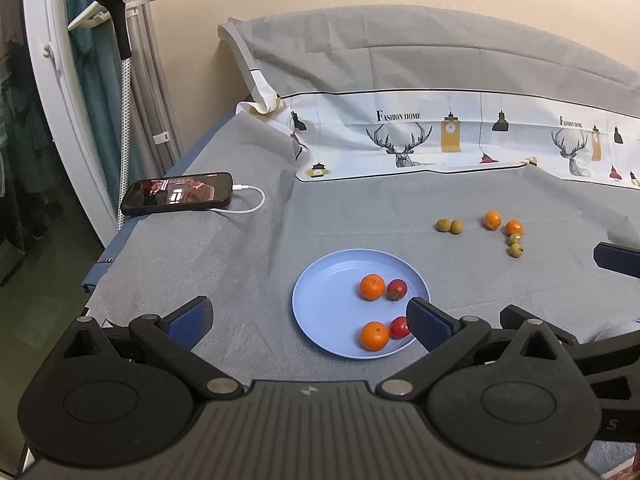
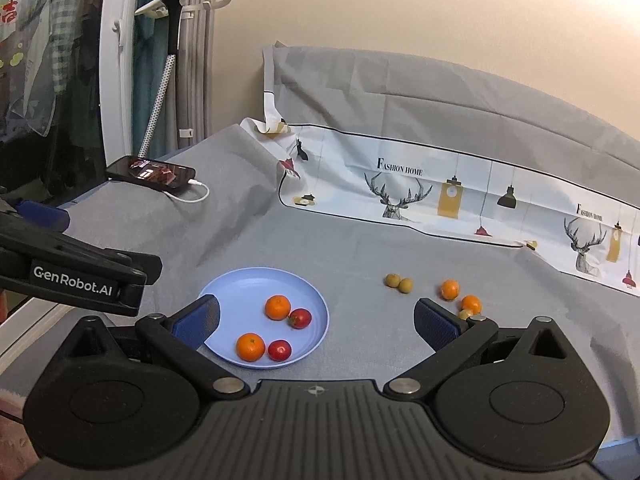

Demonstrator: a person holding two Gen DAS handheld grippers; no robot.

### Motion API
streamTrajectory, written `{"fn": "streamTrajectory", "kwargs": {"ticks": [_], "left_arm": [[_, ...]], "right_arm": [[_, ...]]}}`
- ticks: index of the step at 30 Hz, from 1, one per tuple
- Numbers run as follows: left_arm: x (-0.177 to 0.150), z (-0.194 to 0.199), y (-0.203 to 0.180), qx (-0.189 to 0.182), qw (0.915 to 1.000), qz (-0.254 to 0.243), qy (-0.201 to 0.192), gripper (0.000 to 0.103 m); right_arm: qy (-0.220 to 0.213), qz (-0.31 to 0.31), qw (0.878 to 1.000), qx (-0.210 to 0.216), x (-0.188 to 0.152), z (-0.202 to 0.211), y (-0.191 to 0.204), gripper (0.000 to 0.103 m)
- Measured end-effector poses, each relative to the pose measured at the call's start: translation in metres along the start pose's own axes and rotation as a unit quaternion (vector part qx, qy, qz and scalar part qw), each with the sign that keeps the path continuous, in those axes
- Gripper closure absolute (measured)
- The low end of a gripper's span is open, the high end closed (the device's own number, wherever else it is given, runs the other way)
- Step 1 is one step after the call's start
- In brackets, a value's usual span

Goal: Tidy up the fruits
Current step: 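Lift both tools away from the plate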

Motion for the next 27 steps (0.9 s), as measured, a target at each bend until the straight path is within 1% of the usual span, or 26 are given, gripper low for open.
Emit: {"fn": "streamTrajectory", "kwargs": {"ticks": [10, 17, 27], "left_arm": [[-0.002, -0.006, 0.004, 0.002, 1.0, 0.002, 0.007, 0.0], [-0.002, -0.015, 0.006, 0.001, 0.9998, 0.001, 0.018, 0.0], [0.002, -0.033, 0.004, 0.002, 0.9992, 0.001, 0.04, 0.0]], "right_arm": [[0.016, -0.002, 1.0, -0.003, -0.003, -0.009, 0.003, 0.001], [0.029, -0.001, 1.0, -0.006, -0.005, -0.017, 0.003, 0.001], [0.047, -0.015, 0.999, -0.013, -0.009, -0.034, -0.003, 0.001]]}}
Point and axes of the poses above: each gripper's, at about its wrist camera, not at the fingertips, and z roughly against the way its jaws point, y to its left, x to its top, the point moved 4 cm from there along -z, roughly the way its jaws point, and after that the axes turned 10 degrees about -x, right-handed, at the moved point
